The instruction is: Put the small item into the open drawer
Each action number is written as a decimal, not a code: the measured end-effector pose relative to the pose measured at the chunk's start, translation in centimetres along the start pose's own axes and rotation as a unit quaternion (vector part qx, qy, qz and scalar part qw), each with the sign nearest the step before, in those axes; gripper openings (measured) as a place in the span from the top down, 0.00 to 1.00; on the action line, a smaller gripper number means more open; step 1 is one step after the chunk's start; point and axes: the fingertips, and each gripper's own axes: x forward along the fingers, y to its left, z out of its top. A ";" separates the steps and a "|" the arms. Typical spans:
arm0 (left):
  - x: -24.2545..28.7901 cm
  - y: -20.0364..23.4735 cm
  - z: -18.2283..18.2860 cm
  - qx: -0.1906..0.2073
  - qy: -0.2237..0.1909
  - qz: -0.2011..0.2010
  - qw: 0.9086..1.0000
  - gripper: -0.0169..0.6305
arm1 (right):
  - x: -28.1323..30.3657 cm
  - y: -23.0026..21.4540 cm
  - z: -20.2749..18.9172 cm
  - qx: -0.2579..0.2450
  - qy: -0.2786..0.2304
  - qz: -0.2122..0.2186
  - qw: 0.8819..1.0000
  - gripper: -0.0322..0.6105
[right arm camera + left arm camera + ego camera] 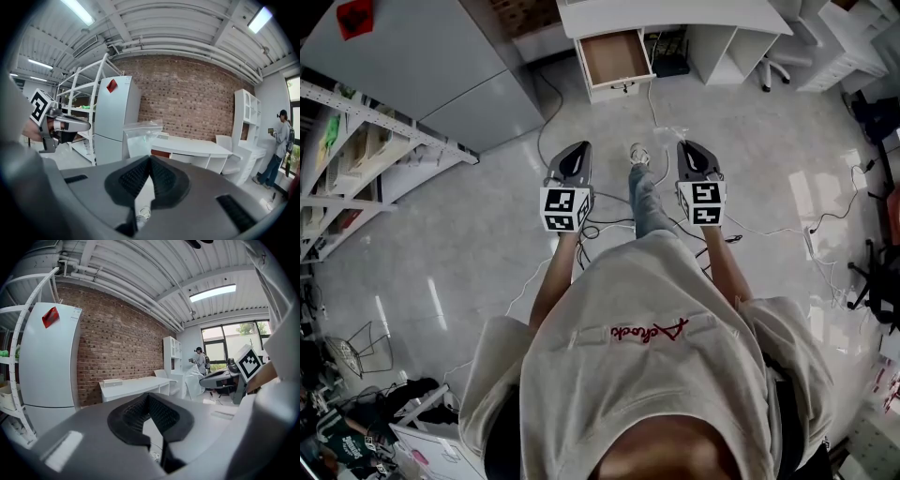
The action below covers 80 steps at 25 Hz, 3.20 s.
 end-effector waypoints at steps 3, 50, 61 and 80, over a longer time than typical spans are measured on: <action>1.8 1.2 0.0 0.004 -0.001 0.005 1.000 0.96 | 2.0 -0.8 -0.5 0.004 -0.002 0.001 1.000 0.93; 41.0 24.9 4.2 -0.039 0.066 0.061 0.995 0.96 | 47.6 -15.9 6.4 0.011 0.055 0.122 0.991 0.93; 41.8 27.8 2.5 -0.046 0.080 0.061 0.994 0.96 | 49.6 -16.0 5.7 0.007 0.078 0.114 0.990 0.93; 40.9 26.9 -8.5 -0.113 0.157 0.050 0.980 0.96 | 50.5 -12.4 -4.6 0.035 0.176 0.129 0.975 0.93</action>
